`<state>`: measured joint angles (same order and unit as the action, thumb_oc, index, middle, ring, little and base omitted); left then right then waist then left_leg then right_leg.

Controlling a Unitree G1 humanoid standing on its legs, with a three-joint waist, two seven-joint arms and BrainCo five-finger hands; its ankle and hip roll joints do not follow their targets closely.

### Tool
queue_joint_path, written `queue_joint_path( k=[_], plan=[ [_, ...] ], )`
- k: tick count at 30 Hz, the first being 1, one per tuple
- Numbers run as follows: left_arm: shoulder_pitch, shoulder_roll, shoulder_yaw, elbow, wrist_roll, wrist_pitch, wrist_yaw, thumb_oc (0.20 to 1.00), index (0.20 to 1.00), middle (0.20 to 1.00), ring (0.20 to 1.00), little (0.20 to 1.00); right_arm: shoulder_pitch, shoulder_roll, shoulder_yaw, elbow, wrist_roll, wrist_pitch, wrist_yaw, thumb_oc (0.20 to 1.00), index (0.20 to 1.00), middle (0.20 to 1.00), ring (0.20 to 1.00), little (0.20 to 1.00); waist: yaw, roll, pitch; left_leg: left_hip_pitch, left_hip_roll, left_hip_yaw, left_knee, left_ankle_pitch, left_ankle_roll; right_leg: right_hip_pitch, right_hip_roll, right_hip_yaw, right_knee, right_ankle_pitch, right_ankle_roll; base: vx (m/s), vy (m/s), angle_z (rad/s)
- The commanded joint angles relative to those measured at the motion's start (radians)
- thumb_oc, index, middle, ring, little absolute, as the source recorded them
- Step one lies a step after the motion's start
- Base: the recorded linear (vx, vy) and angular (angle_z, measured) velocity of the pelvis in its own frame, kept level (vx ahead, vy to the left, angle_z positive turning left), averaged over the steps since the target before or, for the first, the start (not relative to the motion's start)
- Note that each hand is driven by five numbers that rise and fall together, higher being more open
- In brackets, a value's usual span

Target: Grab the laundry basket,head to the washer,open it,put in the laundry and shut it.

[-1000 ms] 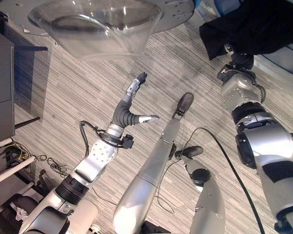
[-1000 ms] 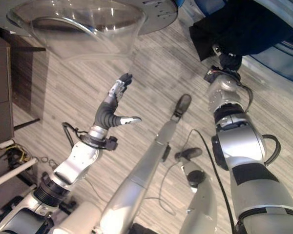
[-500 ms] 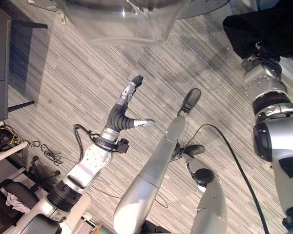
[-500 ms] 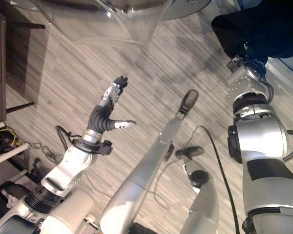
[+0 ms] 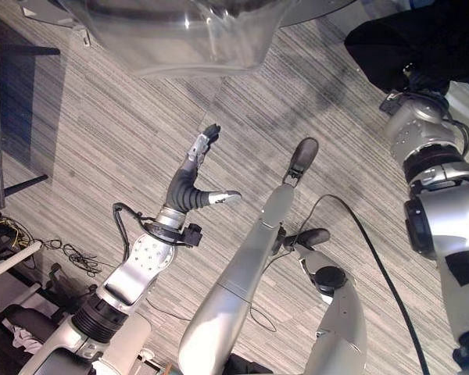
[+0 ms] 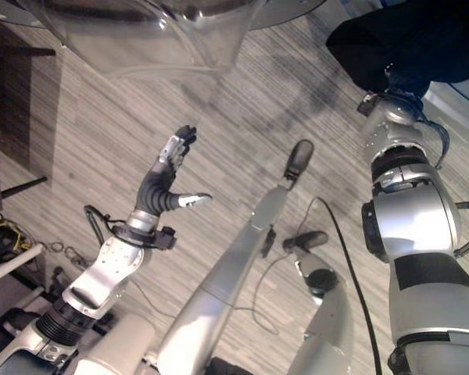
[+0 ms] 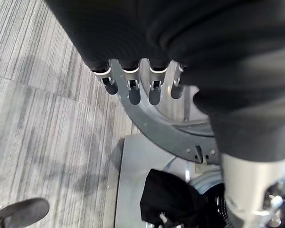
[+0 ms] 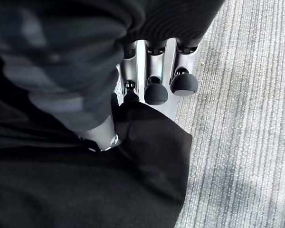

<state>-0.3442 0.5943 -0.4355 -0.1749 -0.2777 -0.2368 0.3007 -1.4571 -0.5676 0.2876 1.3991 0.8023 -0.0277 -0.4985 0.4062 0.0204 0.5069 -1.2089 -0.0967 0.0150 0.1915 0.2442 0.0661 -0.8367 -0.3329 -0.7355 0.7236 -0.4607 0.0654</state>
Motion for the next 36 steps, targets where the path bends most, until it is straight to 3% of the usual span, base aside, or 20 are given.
queue_joint_path(
  k=[1,10,11,12,18,29,32,36],
  plan=[
    [0.049,-0.035,0.008,0.06,-0.027,-0.022,0.004,1.0,1.0,1.0,1.0,1.0,-0.277,-0.419,0.221,-0.147,-0.109,-0.235,-0.118,0.2,0.2,0.2,0.2,0.2,0.005,-0.07,-0.145,0.081,0.054,0.042,0.03,-0.192,-0.091,0.214,0.108,0.047,-0.29,0.065,-0.038,0.0,0.0,0.0],
    [0.059,-0.016,-0.024,0.094,-0.045,0.002,-0.045,1.0,1.0,1.0,1.0,1.0,-0.334,-0.489,0.268,-0.257,-0.106,-0.252,-0.139,0.2,0.2,0.2,0.2,0.2,-0.044,-0.114,-0.189,0.148,0.064,0.056,0.004,-0.196,-0.091,0.292,0.13,0.066,-0.363,0.105,-0.03,-0.01,-0.001,-0.11],
    [0.058,-0.013,-0.033,0.095,-0.055,0.004,-0.052,1.0,1.0,1.0,1.0,1.0,-0.338,-0.473,0.282,-0.265,-0.102,-0.254,-0.125,0.683,0.683,0.683,0.683,0.683,-0.051,-0.116,-0.188,0.159,0.069,0.059,0.013,-0.203,-0.085,0.302,0.129,0.074,-0.363,0.113,-0.027,-0.03,0.042,-0.26],
    [0.056,-0.012,-0.036,0.097,-0.057,0.004,-0.056,1.0,1.0,1.0,1.0,1.0,-0.334,-0.463,0.286,-0.274,-0.09,-0.26,-0.108,1.0,1.0,1.0,1.0,1.0,-0.055,-0.116,-0.187,0.163,0.075,0.063,0.019,-0.207,-0.081,0.307,0.128,0.077,-0.361,0.117,-0.026,-0.03,0.029,-0.41],
    [0.038,0.007,-0.057,0.098,-0.067,0.006,-0.069,1.0,1.0,1.0,1.0,1.0,-0.27,-0.365,0.168,-0.235,0.08,-0.324,-0.039,1.0,1.0,1.0,1.0,1.0,-0.068,-0.096,-0.17,0.193,0.089,0.086,0.024,-0.213,-0.076,0.325,0.146,0.116,-0.392,0.126,-0.028,-0.04,-0.012,-0.35],
    [0.041,0.012,-0.047,0.093,-0.044,0.002,-0.082,1.0,1.0,1.0,1.0,1.0,-0.168,-0.314,0.163,-0.132,0.144,-0.262,0.098,1.0,1.0,1.0,1.0,1.0,-0.074,-0.083,-0.155,0.215,0.081,0.084,0.02,-0.213,-0.077,0.329,0.145,0.126,-0.391,0.142,-0.024,-0.01,0.006,0.03],
    [0.03,0.008,-0.051,0.084,-0.02,-0.002,-0.094,1.0,1.0,1.0,1.0,1.0,-0.058,-0.248,0.121,-0.191,0.217,-0.281,0.183,1.0,1.0,1.0,1.0,1.0,-0.078,-0.075,-0.137,0.225,0.083,0.084,0.023,-0.214,-0.075,0.326,0.145,0.129,-0.375,0.142,-0.025,0.0,0.0,0.0],
    [0.028,0.009,-0.063,0.099,-0.006,-0.005,-0.093,1.0,1.0,1.0,1.0,1.0,0.126,-0.116,0.041,-0.349,0.205,-0.326,0.2,1.0,1.0,1.0,1.0,1.0,-0.094,-0.068,-0.127,0.237,0.084,0.084,0.031,-0.215,-0.071,0.326,0.14,0.136,-0.356,0.144,-0.022,-0.02,0.016,-0.01]
  ],
)
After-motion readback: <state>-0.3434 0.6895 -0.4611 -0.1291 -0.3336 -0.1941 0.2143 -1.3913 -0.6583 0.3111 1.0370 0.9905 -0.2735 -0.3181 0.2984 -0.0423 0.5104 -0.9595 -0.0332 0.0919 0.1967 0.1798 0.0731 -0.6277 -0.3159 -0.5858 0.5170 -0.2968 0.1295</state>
